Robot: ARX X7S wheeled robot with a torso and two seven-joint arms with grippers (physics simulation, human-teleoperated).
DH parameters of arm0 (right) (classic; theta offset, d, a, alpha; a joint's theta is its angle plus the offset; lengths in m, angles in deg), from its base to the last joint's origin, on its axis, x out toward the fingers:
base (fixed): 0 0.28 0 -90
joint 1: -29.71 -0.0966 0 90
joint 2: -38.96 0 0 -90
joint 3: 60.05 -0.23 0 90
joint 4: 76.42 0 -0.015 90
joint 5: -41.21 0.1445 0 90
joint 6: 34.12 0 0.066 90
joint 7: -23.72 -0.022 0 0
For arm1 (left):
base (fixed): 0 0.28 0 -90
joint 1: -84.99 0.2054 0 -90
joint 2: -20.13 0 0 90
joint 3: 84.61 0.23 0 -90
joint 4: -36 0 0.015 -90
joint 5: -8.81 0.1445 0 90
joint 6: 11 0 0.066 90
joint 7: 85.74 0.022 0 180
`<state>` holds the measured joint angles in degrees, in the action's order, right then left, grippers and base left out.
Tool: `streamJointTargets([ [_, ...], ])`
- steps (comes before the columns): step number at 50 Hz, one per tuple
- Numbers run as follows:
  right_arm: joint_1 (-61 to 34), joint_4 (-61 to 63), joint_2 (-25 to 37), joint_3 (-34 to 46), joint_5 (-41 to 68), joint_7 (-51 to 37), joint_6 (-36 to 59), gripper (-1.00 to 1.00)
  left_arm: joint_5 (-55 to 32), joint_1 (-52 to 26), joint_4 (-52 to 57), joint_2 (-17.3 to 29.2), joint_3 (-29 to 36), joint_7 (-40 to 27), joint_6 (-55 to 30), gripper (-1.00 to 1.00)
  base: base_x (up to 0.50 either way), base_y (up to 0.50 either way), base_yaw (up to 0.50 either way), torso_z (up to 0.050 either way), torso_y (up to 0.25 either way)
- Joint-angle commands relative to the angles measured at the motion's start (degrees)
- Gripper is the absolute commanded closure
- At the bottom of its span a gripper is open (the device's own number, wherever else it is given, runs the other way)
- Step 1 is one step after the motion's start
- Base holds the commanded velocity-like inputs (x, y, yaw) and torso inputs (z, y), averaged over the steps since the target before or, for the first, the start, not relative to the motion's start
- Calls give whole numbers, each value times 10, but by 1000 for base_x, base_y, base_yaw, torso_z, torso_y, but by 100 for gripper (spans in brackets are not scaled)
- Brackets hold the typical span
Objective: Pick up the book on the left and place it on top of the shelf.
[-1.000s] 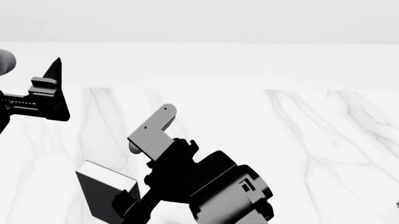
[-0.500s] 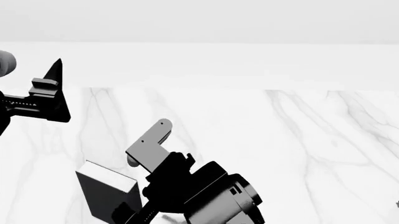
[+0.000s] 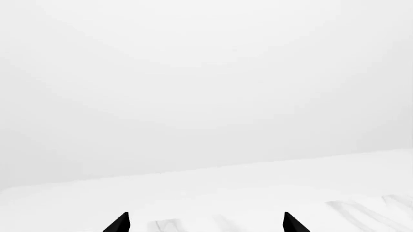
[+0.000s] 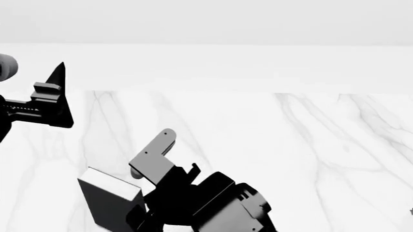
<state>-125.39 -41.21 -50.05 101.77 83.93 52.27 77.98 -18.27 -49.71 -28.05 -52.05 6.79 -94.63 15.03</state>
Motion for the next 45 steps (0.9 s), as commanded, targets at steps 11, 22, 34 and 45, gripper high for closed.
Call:
streamJointTargets([
  [11, -6, 24, 15, 23, 29, -18, -16, 100, -4, 2, -1, 2, 3, -3, 2, -100, 0, 0, 0, 0, 1],
  [22, -24, 113, 57, 8, 48, -64, 13, 100, -9, 3, 4, 4, -1, -7, 0, -100, 0, 0, 0, 0, 1],
  [34, -66, 250, 126, -17, 73, -137, 67, 100, -16, -3, 10, 5, -5, -11, -8, -100, 0, 0, 0, 0, 1],
  [45, -115, 330, 174, -14, 52, -216, 117, 100, -19, -4, 12, 8, -7, -12, -8, -100, 0, 0, 0, 0, 1],
])
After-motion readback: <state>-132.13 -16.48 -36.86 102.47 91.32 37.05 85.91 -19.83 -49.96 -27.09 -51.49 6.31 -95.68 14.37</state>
